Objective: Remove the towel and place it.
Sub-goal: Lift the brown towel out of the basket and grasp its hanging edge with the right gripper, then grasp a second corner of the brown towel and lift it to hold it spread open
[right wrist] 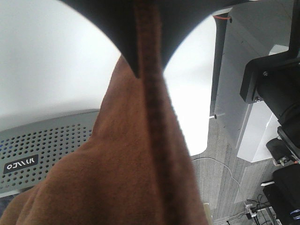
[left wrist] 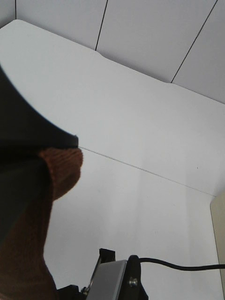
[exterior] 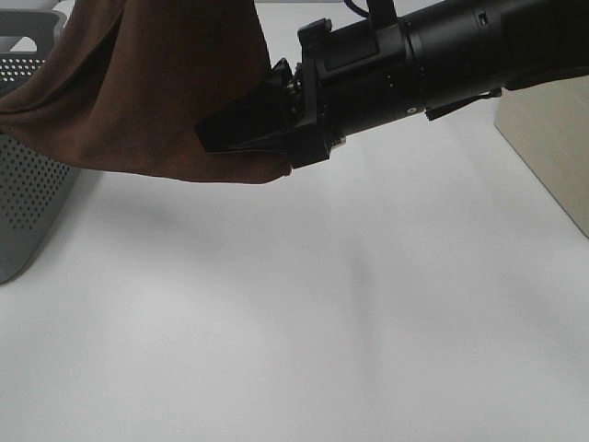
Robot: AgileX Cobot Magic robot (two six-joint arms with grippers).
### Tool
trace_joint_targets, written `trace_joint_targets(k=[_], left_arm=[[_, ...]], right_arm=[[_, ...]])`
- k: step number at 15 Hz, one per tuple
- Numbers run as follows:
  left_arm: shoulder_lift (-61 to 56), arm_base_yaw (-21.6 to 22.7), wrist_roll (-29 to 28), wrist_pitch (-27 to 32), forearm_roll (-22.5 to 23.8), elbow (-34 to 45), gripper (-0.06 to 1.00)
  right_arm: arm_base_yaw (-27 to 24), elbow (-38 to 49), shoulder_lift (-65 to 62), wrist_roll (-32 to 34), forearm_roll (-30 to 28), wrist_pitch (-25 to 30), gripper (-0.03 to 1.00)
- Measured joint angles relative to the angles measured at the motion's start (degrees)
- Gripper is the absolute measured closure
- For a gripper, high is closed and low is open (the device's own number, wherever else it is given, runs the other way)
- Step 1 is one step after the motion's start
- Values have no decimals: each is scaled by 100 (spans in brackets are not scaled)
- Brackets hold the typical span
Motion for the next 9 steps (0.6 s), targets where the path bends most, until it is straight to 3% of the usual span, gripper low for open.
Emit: trace_joint_targets(k=[3,5,7,8,9], left_arm=[[0,0,0,0,0,0,94],[0,0,0,0,6,0,94],[0,0,0,0,52,0,94],[0,0,0,-23,138,0,94],[0,0,0,-275,367,0,94]], right_arm=[[0,-17,-40,636,-126,-298,96],[0,-235,-235,1725,-859,-613,96],[0,-682,-395,3014,-2011,-642,96],[0,-1123,-476,4011,-2922,-498,96],[0,-2086,-487,6010,-4887,132,96]])
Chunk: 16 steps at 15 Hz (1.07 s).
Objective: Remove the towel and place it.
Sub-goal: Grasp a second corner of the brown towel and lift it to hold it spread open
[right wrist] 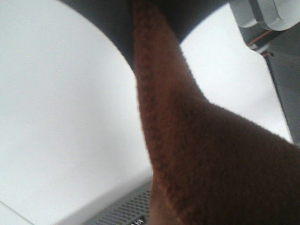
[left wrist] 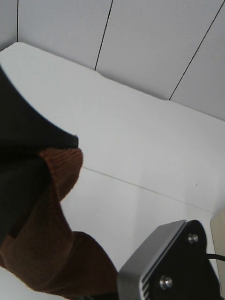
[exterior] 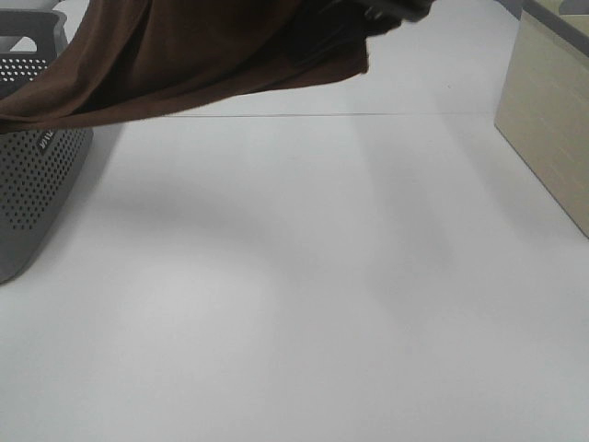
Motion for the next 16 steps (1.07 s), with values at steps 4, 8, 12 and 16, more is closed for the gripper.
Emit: trace_joint_targets(k=[4,8,12,16], left_arm=[[6,11,0,-888,327,0,94],[6,361,-63,-1914,527,0,94],[315,1203,-292,-3220,539,0,94],[917,1736,-298,-4756,539,0,94]], right_arm=[[0,-2154,23,1902,-2733,1060,96],[-23,-3908,481,2028,-4257,1301,96],[-40,-4463,911,2034,-5071,-269,96],[-63,-4526,1226,2275,-5392,-1960,96]])
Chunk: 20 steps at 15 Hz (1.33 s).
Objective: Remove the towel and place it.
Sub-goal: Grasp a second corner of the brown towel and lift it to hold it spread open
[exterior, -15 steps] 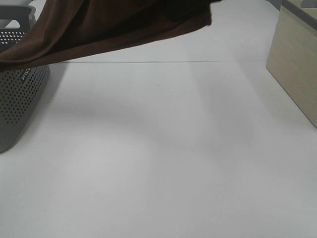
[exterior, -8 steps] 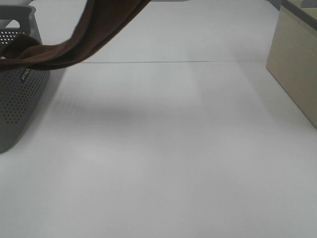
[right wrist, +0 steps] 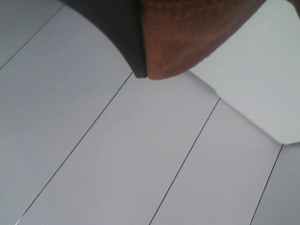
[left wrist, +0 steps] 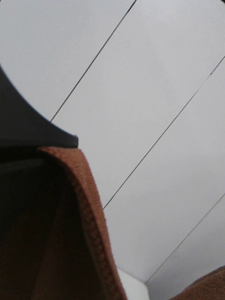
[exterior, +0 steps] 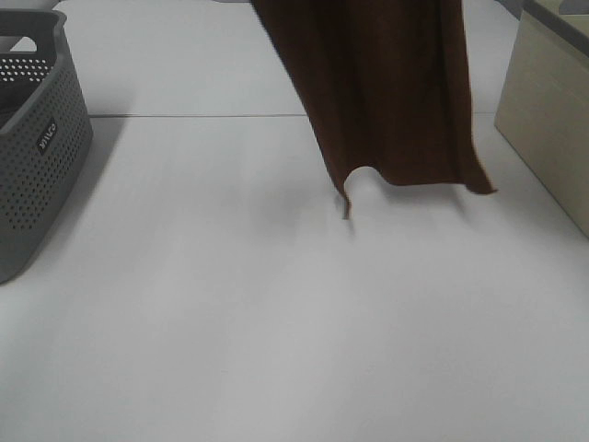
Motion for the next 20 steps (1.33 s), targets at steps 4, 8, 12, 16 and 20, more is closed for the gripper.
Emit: trace_joint_targets(k=[4,8,12,16,20], left_arm=[[831,665,0,-2756,11,0,94],[1329,1203,0,-3661,-315,0,94],[1839,1513,0,-4211,-521,-286,94],[3065,1782,-361,-4257,-619,-2154,94],[3994,1782,-596,-3982,-596,-3329,94]], right_arm=[[-636,0,596,779,-115,-1576,96],[-682,-97,1197,974,40,-2435,96],[-682,-819,1788,1014,189,-2515,96],[-779,-1358,2343,1031,212,-2687,96],[-997,-1375,2550,1037,292,-2699,96]])
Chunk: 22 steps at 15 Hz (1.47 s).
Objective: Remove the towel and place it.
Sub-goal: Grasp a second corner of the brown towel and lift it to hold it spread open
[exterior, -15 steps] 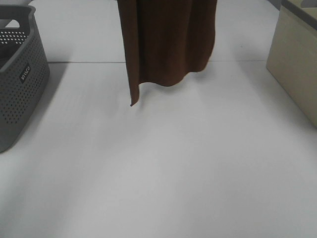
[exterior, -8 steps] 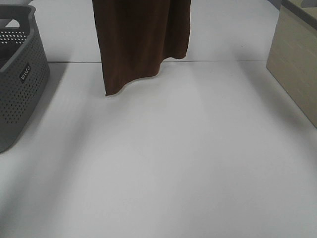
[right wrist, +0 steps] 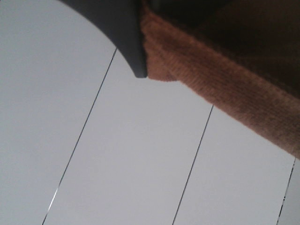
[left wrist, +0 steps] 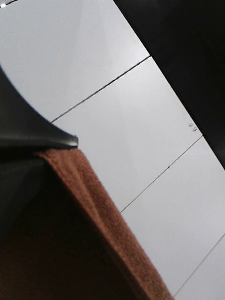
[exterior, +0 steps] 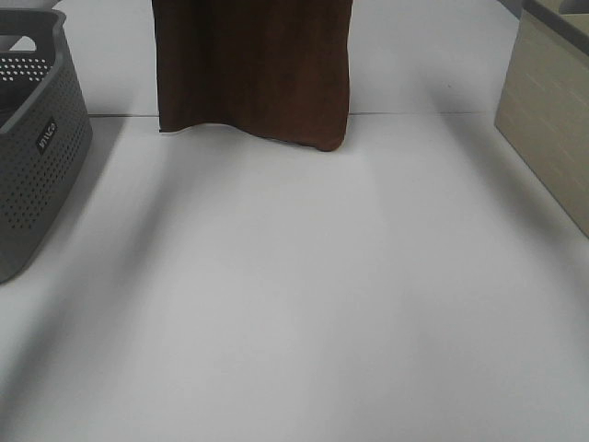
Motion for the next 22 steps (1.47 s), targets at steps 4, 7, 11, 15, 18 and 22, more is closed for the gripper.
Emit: trace_joint_targets(k=[4,7,11,15,18,22], left_arm=[[74,0,-115,212,74,-17,94],[74,0,-166,235,246,-52,94],[74,0,-166,195,281,-52,94],[74,0,-166,155,281,-115,94],[80,0,-166,92,281,-189,94],[74,0,-166,29,292,-195,94]], right_arm=[[-11,-6,6,0,29,-11,96],[-46,-6,6,0,29,-17,96],[-143,-6,57,6,29,-550,96],[-143,-6,57,74,29,-768,96],[-143,-6,57,74,29,-905,96],[-143,-6,57,86,52,-905,96]])
